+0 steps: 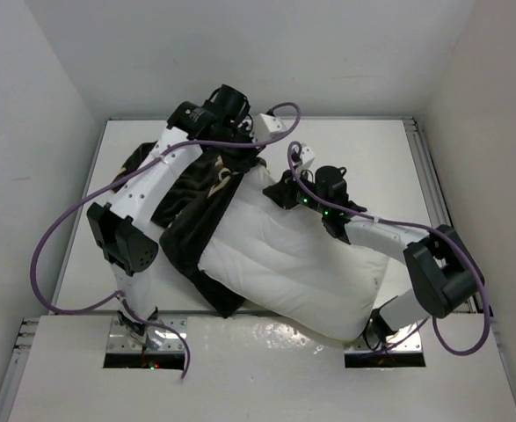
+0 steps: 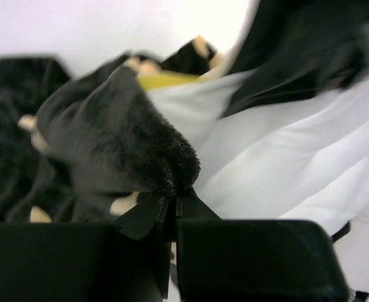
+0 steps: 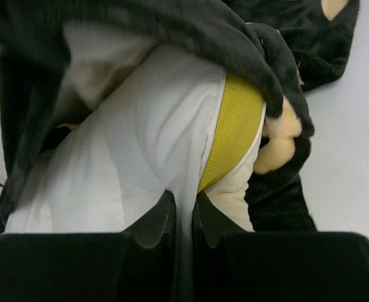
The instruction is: Put the pillow into the pillowcase
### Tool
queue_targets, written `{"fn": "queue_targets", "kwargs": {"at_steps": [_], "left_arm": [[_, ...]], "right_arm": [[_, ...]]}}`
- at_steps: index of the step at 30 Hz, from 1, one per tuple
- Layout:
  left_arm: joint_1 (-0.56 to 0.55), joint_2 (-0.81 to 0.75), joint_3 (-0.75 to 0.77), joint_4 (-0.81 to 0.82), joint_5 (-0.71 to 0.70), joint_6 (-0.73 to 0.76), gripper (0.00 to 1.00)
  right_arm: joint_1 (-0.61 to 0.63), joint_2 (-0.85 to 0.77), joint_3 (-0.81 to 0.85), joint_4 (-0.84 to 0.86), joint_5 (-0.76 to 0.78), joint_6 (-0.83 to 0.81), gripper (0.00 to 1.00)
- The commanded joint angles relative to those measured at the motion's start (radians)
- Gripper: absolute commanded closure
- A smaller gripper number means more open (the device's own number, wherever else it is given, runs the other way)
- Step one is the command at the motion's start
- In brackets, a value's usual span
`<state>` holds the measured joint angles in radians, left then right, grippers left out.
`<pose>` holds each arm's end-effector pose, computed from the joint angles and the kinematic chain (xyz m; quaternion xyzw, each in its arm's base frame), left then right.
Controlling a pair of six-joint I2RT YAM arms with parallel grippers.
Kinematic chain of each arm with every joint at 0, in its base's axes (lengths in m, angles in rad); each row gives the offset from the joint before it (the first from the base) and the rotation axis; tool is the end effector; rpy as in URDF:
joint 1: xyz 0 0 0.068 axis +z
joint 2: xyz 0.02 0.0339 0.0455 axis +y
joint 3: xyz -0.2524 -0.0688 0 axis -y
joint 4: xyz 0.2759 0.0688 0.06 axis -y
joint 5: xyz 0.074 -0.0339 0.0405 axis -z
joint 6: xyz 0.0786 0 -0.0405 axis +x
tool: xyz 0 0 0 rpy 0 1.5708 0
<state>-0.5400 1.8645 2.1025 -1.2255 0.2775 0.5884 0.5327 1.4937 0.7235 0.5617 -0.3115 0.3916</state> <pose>0.3573 -0.2393 0.3536 0.5408 0.7803 -0.1255 0.2879 0.3203 0.2168 0.1853 -0.1515 0.7587 0.3852 0.5031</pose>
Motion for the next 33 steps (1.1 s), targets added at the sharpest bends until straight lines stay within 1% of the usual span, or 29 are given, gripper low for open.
{"fn": "queue_targets", "kwargs": {"at_steps": [1, 2, 4, 5, 6, 8, 9, 12, 13, 15, 16, 18, 19, 20, 21, 22, 23, 24, 25, 26, 27, 28, 29, 30, 32, 33], "left_arm": [[-0.061, -0.027, 0.033, 0.072, 0.181, 0.085, 1.00], [-0.070, -0.025, 0.009, 0.063, 0.198, 0.091, 1.00], [-0.083, -0.027, -0.047, 0.047, 0.265, 0.111, 1.00], [-0.083, -0.031, -0.064, 0.043, 0.282, 0.111, 1.00], [-0.075, -0.034, -0.076, 0.043, 0.307, 0.111, 1.00], [-0.060, -0.050, -0.107, 0.037, 0.331, 0.114, 1.00], [-0.054, -0.056, -0.117, 0.035, 0.353, 0.116, 1.00], [-0.054, -0.073, -0.154, 0.029, 0.367, 0.134, 1.00], [-0.055, -0.073, -0.170, 0.027, 0.367, 0.139, 1.00], [-0.058, -0.070, -0.183, 0.024, 0.370, 0.148, 1.00], [-0.058, -0.067, -0.199, 0.027, 0.368, 0.155, 1.00], [-0.061, -0.064, -0.228, 0.047, 0.359, 0.153, 1.00], [-0.060, -0.062, -0.242, 0.098, 0.347, 0.131, 1.00], [-0.057, -0.061, -0.258, 0.133, 0.316, 0.113, 1.00], [-0.054, -0.050, -0.283, 0.168, 0.298, 0.093, 0.98], [-0.051, -0.045, -0.288, 0.228, 0.275, 0.047, 0.92], [-0.040, -0.033, -0.286, 0.251, 0.225, 0.021, 0.85], [-0.032, -0.010, -0.270, 0.277, 0.201, -0.002, 0.69], [-0.011, 0.001, -0.257, 0.282, 0.180, -0.040, 0.57], [0.001, 0.010, -0.225, 0.282, 0.145, -0.059, 0.44], [0.014, 0.021, -0.210, 0.264, 0.135, -0.073, 0.27], [0.043, 0.021, -0.194, 0.250, 0.124, -0.075, 0.11], [0.057, 0.012, -0.178, 0.241, 0.102, -0.081, 0.01], [0.095, -0.020, -0.177, 0.238, 0.085, -0.100, 0.00], [0.139, -0.111, -0.228, 0.245, 0.028, -0.117, 0.00], [0.179, -0.148, -0.261, 0.265, 0.002, -0.122, 0.00]], "right_arm": [[0.036, 0.037, 0.074, 0.168, -0.126, 0.140, 1.00], [0.024, 0.068, 0.089, 0.196, -0.121, 0.174, 1.00], [-0.017, 0.102, 0.108, 0.308, -0.060, 0.335, 1.00], [-0.037, 0.138, 0.108, 0.396, -0.028, 0.393, 1.00], [-0.057, 0.154, 0.105, 0.430, 0.050, 0.515, 1.00], [-0.106, 0.172, 0.093, 0.466, 0.156, 0.642, 1.00], [-0.120, 0.174, 0.076, 0.465, 0.284, 0.665, 1.00], [-0.142, 0.163, 0.038, 0.440, 0.487, 0.703, 1.00], [-0.157, 0.162, 0.034, 0.423, 0.579, 0.729, 1.00], [-0.169, 0.155, 0.028, 0.347, 0.641, 0.815, 1.00], [-0.177, 0.148, 0.030, 0.269, 0.701, 0.832, 1.00], [-0.174, 0.131, 0.034, 0.192, 0.751, 0.819, 1.00], [-0.174, 0.131, 0.037, 0.134, 0.767, 0.801, 1.00], [-0.174, 0.134, 0.039, 0.112, 0.761, 0.773, 1.00], [-0.174, 0.143, 0.039, 0.097, 0.752, 0.745, 1.00], [-0.178, 0.151, 0.040, 0.101, 0.729, 0.693, 0.93], [-0.180, 0.160, 0.059, 0.104, 0.619, 0.523, 0.55], [-0.181, 0.166, 0.076, 0.092, 0.562, 0.436, 0.38], [-0.180, 0.159, 0.091, -0.005, 0.521, 0.309, 0.09], [-0.178, 0.151, 0.112, -0.055, 0.500, 0.255, 0.01], [-0.189, 0.126, 0.116, -0.106, 0.467, 0.198, 0.01], [-0.197, 0.110, 0.113, -0.123, 0.428, 0.099, 0.01], [-0.204, 0.088, 0.106, -0.147, 0.355, 0.058, 0.01], [-0.226, 0.041, 0.106, -0.207, 0.326, -0.001, 0.01], [-0.250, -0.009, 0.117, -0.287, 0.261, -0.066, 0.01], [-0.252, -0.033, 0.126, -0.383, 0.240, -0.098, 0.01]]}}
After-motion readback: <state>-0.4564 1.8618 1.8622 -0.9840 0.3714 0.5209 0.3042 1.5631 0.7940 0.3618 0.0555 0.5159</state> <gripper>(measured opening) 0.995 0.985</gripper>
